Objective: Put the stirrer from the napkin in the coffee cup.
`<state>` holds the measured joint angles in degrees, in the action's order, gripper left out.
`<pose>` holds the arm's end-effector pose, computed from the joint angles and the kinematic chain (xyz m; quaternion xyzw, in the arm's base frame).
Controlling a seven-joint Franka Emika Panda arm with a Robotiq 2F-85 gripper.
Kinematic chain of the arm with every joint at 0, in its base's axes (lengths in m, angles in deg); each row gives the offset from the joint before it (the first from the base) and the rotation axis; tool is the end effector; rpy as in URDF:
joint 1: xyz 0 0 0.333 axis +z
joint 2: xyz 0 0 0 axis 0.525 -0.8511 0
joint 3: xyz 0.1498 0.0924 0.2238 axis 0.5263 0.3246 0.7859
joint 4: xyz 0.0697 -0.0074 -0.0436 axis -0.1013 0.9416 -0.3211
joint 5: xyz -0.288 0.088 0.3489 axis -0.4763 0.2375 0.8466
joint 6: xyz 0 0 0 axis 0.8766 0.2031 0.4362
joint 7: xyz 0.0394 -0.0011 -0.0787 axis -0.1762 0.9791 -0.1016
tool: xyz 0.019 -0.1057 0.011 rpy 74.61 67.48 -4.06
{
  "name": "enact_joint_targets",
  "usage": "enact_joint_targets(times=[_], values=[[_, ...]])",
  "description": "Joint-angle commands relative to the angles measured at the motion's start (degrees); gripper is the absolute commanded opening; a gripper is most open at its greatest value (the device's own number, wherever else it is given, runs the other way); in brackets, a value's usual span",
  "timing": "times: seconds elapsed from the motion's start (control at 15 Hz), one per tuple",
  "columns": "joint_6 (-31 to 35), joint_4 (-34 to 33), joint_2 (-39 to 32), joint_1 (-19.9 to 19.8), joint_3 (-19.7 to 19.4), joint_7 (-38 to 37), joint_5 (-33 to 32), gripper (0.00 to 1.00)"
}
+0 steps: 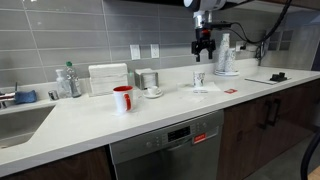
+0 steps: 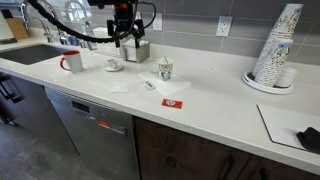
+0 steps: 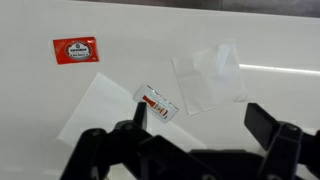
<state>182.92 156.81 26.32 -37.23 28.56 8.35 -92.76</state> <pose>0.6725 -0.1032 0.4215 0.9975 0.0504 -0.0245 0.0421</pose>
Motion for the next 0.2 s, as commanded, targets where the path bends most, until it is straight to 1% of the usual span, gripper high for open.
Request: enact_joint_targets(times=[0.0,0.13], values=[[-0.17,-0.13,0.01,0.17,-0.19,0.04,0.04,1.0],[-0.15,-0.1,0.06,0.17,-0.2,0.04,0.03,1.0]])
